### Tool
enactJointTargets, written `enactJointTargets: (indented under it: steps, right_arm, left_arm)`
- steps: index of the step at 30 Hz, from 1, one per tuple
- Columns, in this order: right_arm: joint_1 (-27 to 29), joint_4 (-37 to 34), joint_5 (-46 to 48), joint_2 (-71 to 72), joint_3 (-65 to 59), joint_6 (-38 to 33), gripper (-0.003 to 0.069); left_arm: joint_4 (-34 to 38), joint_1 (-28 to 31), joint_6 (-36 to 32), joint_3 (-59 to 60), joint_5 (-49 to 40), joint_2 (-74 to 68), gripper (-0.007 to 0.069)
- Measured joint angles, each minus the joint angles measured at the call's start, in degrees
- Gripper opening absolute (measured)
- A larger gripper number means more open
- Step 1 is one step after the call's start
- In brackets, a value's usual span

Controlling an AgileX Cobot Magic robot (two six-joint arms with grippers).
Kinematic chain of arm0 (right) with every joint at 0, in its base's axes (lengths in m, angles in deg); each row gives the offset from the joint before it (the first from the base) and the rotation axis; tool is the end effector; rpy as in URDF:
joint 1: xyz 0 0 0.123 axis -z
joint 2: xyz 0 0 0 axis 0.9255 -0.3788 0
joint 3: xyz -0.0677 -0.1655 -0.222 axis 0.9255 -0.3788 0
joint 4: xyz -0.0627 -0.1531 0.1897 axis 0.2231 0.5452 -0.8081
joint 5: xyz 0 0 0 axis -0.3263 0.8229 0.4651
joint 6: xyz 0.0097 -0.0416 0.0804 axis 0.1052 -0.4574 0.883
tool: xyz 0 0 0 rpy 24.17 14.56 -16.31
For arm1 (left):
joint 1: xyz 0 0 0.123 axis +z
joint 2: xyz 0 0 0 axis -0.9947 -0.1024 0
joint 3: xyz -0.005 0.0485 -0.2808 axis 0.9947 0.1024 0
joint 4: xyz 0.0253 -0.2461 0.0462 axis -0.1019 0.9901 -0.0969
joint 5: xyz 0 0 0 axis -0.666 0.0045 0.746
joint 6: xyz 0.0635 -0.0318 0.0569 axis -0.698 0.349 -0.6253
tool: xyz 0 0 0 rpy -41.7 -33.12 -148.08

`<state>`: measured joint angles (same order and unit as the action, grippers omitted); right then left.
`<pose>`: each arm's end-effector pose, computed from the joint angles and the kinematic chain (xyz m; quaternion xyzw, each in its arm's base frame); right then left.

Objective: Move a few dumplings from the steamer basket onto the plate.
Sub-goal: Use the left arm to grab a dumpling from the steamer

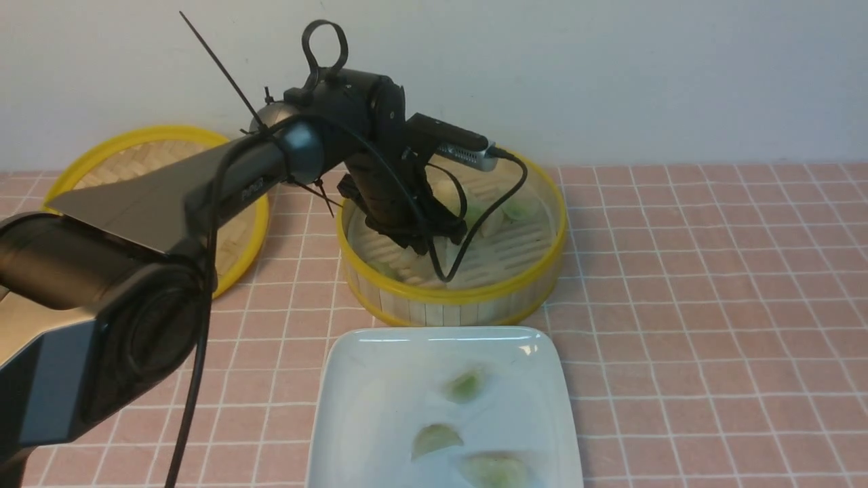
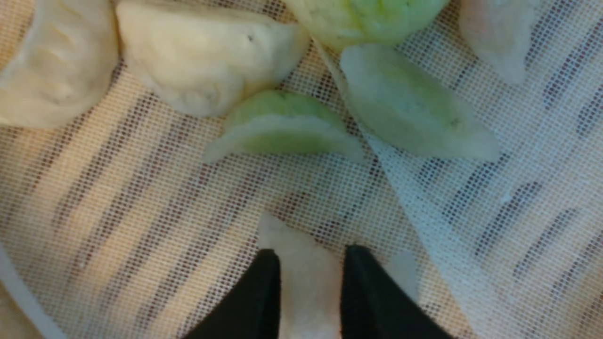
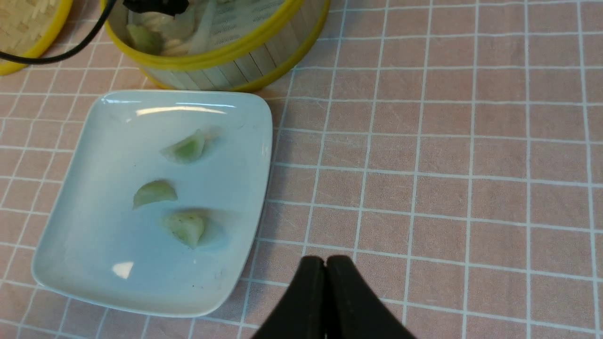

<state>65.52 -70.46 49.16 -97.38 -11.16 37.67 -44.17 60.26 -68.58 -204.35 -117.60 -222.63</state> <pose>0.0892 0.0302 0.3580 -0.0331 0.9319 0.1586 0.3246 0.4625 -0.2110 0.1782 0.2473 0.9507 -0.0616 0.1765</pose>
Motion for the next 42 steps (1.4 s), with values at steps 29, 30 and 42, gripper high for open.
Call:
enactJointTargets:
  steps: [29,30,42]
  right_arm:
    - [0.0,-7.1,0.6,0.0,0.0,-6.4,-0.0015]
    - [0.0,-7.2,0.6,0.0,0.0,-6.4,-0.0015]
    - [0.0,-8.4,1.3,0.0,0.0,-7.1,-0.0015]
  left_arm:
    - [-0.1,0.0,0.7,-11.1,-15.4,15.9,-0.0004]
    - [-0.2,0.0,0.2,-11.0,-15.5,15.5,-0.0004]
    - [-4.4,0.0,-4.1,-9.9,-15.4,0.6,0.0258]
